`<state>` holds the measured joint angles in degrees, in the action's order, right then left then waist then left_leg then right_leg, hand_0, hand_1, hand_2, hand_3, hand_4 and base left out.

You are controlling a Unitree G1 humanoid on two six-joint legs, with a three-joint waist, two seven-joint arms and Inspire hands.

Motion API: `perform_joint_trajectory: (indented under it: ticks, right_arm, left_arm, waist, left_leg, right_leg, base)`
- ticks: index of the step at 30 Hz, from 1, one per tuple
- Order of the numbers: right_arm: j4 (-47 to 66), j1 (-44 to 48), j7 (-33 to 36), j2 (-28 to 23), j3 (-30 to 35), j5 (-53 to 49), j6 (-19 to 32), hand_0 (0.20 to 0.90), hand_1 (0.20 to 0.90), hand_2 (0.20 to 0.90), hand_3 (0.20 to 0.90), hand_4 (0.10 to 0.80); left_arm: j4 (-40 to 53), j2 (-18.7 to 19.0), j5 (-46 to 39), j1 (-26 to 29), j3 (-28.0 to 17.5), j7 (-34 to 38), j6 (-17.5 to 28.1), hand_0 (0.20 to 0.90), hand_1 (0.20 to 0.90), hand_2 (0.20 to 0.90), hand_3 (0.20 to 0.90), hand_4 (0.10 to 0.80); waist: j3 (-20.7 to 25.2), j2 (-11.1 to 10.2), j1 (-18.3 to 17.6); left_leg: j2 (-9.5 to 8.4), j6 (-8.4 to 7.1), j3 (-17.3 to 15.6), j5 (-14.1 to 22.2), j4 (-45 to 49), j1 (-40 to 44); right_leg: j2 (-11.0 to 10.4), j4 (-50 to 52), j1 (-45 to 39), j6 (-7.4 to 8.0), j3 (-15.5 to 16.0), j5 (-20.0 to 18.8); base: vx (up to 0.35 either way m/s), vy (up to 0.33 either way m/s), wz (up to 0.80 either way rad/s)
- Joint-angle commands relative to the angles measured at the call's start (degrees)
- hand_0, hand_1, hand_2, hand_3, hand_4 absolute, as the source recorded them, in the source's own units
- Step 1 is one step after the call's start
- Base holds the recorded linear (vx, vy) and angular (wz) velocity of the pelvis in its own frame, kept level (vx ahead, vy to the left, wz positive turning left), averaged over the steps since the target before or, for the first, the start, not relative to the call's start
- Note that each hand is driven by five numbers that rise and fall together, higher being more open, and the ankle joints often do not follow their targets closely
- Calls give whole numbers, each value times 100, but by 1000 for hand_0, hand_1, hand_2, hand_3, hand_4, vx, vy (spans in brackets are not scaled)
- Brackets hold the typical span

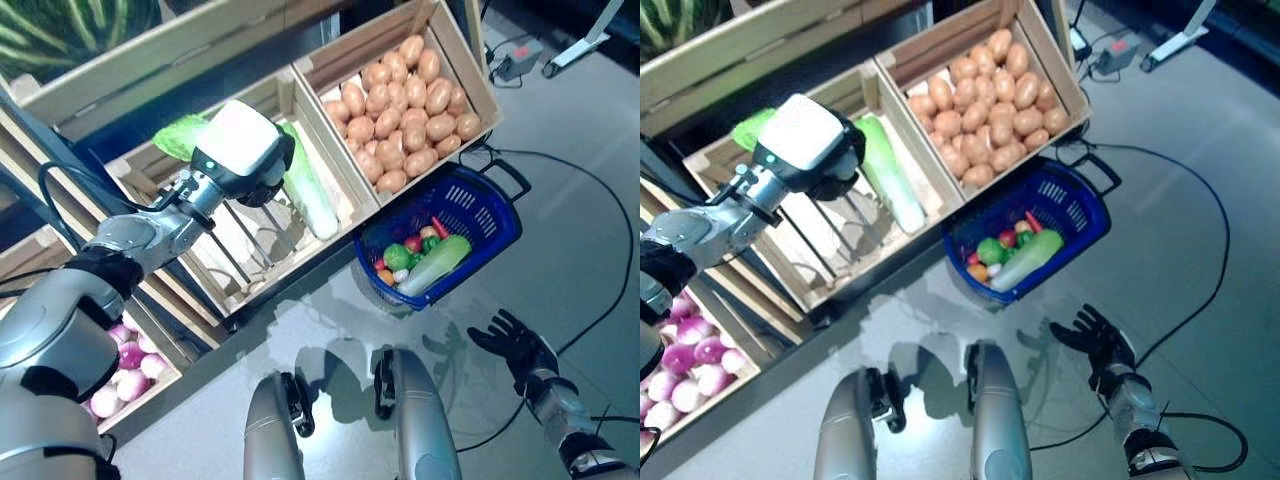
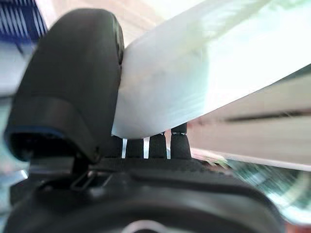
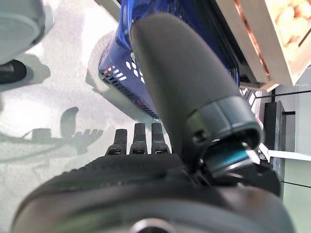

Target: Put vegetables into the basket

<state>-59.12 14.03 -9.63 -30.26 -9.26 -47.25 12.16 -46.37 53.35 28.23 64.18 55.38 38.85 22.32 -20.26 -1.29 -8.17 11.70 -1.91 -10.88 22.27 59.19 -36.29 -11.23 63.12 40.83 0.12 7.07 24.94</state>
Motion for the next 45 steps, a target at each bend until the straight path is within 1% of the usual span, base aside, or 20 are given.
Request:
perform_joint_trajectory:
  ticks: [1,2,3,4,6,8,9,10,11,14,17,19,21,22,23,28,33,34,38,45]
  right_arm:
    - [418,-352,-24,-97,214,350,833,900,900,900,900,800]
    - [513,-377,-20,-82,200,371,867,900,900,900,900,800]
    - [1054,-500,169,-3,129,516,917,900,900,900,900,800]
    - [1397,-564,237,81,70,599,1012,900,900,900,900,800]
    - [2009,-638,493,153,-37,831,1052,900,900,900,900,800]
    - [2660,-594,877,205,-195,1121,1106,900,900,900,900,800]
    - [2852,-486,1010,233,-230,1185,1063,900,900,900,900,800]
    - [2959,-393,1071,253,-256,1290,1202,900,900,900,900,800]
    - [3112,-287,1177,291,-248,1441,1194,900,900,900,900,800]
    - [3592,154,1508,352,-298,1877,1088,900,900,900,900,800]
    - [4050,586,1813,368,-364,2483,1209,900,900,900,900,800]
    - [4195,914,2080,372,-436,2850,1123,900,900,900,900,800]
    - [4271,1081,2074,384,-491,3016,1075,900,900,900,900,800]
    - [4398,1327,2087,338,-623,2979,844,900,900,900,900,800]
    - [4420,1430,2062,346,-669,2931,732,900,900,900,900,800]
    - [4553,1773,1343,494,-871,1880,77,900,900,900,900,800]
    - [4692,1932,871,629,-923,1429,-419,900,900,900,900,800]
    - [4703,1941,839,634,-922,1425,-454,900,900,900,900,800]
    - [4930,2037,279,453,-1008,1466,-1161,900,900,900,900,800]
    - [5288,2168,-335,86,-1138,1362,-1751,900,900,900,900,800]
  left_arm:
    - [345,33,-1523,-368,-1446,93,42,300,300,300,300,400]
    - [422,13,-1674,-456,-1557,55,70,300,300,300,300,400]
    - [740,-122,-2021,-800,-2035,-163,92,300,300,300,300,400]
    - [948,-256,-2217,-1018,-2332,-265,74,300,300,300,300,400]
    - [1230,-438,-2462,-1322,-2694,-385,-28,300,300,300,300,400]
    - [1449,-773,-3121,-1648,-3133,-614,34,300,300,300,300,400]
    - [1575,-947,-3356,-1763,-3306,-712,-15,300,300,300,300,400]
    - [1631,-1068,-3572,-1833,-3411,-767,27,300,300,300,300,400]
    - [1711,-1196,-3608,-1896,-3533,-836,17,300,300,300,300,400]
    - [2053,-1473,-3736,-2067,-3718,-992,-119,300,300,300,300,400]
    - [2306,-1814,-4365,-2227,-3916,-1347,-235,300,300,300,300,400]
    - [2385,-2033,-4801,-2305,-4005,-1571,-255,300,300,300,300,400]
    - [2500,-2171,-4895,-2369,-4047,-1659,-303,300,300,300,300,400]
    - [2636,-2279,-5011,-2441,-4011,-1758,-351,300,300,300,300,400]
    - [2695,-2333,-5020,-2473,-4008,-1780,-379,300,300,300,300,400]
    - [2988,-2489,-5159,-2612,-3984,-1983,-537,300,300,300,300,400]
    - [3034,-2605,-5108,-2675,-3868,-2168,-569,300,300,300,300,400]
    - [3036,-2614,-5093,-2680,-3859,-2179,-572,300,300,300,300,400]
    - [3183,-2690,-4907,-2769,-3758,-2239,-663,300,300,300,300,400]
    - [3398,-2688,-4800,-2904,-3639,-2390,-831,300,300,300,300,400]
  waist:
    - [745,188,39]
    - [755,186,42]
    - [820,159,77]
    - [878,140,108]
    - [967,111,137]
    - [1129,84,214]
    - [1195,78,255]
    - [1232,75,283]
    - [1267,64,305]
    - [1356,60,379]
    - [1446,62,449]
    - [1505,56,502]
    - [1550,56,525]
    - [1603,51,566]
    - [1625,47,582]
    - [1771,22,677]
    - [1872,4,737]
    - [1879,1,740]
    - [1938,-63,750]
    - [1971,-149,736]
  left_leg:
    - [-55,191,-32,-232,-988,706]
    - [-71,191,-34,-264,-1071,771]
    - [-163,192,-25,-391,-1441,1043]
    - [-220,195,-17,-476,-1685,1219]
    - [-326,196,10,-603,-2051,1497]
    - [-412,171,49,-784,-2514,1858]
    - [-430,149,44,-850,-2692,2016]
    - [-441,138,41,-899,-2806,2124]
    - [-441,160,6,-1055,-2968,2186]
    - [-483,131,-35,-1229,-3404,2567]
    - [-562,104,-21,-1416,-3868,2950]
    - [-619,91,4,-1547,-4241,3237]
    - [-644,81,-2,-1641,-4469,3385]
    - [-693,64,18,-1770,-4786,3588]
    - [-708,59,24,-1822,-4907,3660]
    - [-755,25,56,-2166,-5739,4055]
    - [-752,-21,88,-2417,-6399,4295]
    - [-750,-25,92,-2423,-6419,4294]
    - [-746,-55,153,-2409,-6419,4174]
    - [-762,-56,153,-2382,-6419,4128]
  right_leg:
    - [-288,-1250,-954,185,-95,-791]
    - [-282,-1311,-1010,190,-86,-811]
    - [-263,-1611,-1265,214,-21,-888]
    - [-256,-1807,-1422,234,26,-940]
    - [-212,-2160,-1708,251,100,-1025]
    - [-129,-2691,-2119,257,223,-1165]
    - [-85,-2913,-2313,256,289,-1212]
    - [-54,-3057,-2445,253,334,-1247]
    - [-34,-3239,-2524,214,398,-1371]
    - [71,-3719,-2940,234,494,-1496]
    - [166,-4241,-3389,262,545,-1642]
    - [215,-4612,-3702,287,590,-1739]
    - [247,-4850,-3865,301,612,-1817]
    - [299,-5157,-4080,321,622,-1925]
    - [320,-5268,-4152,329,626,-1973]
    - [451,-5908,-4516,366,695,-2272]
    - [550,-6435,-4757,379,778,-2496]
    - [556,-6462,-4767,379,787,-2506]
    - [614,-6745,-4833,366,850,-2625]
    - [646,-6812,-4786,349,797,-2651]
  base:
    - [5,-48,-4]
    - [16,-58,-1]
    - [23,-57,3]
    - [42,-66,8]
    - [42,-58,10]
    - [53,-81,1]
    - [53,-75,-2]
    - [-10,-65,4]
    - [-24,-49,7]
    - [25,-37,-6]
    - [40,-26,2]
    - [63,-24,-3]
    - [50,-26,1]
    - [49,-32,-1]
    - [60,-38,-4]
    - [41,-37,1]
    - [50,-42,3]
    - [39,-44,3]
    - [43,-53,3]
    - [31,-33,5]
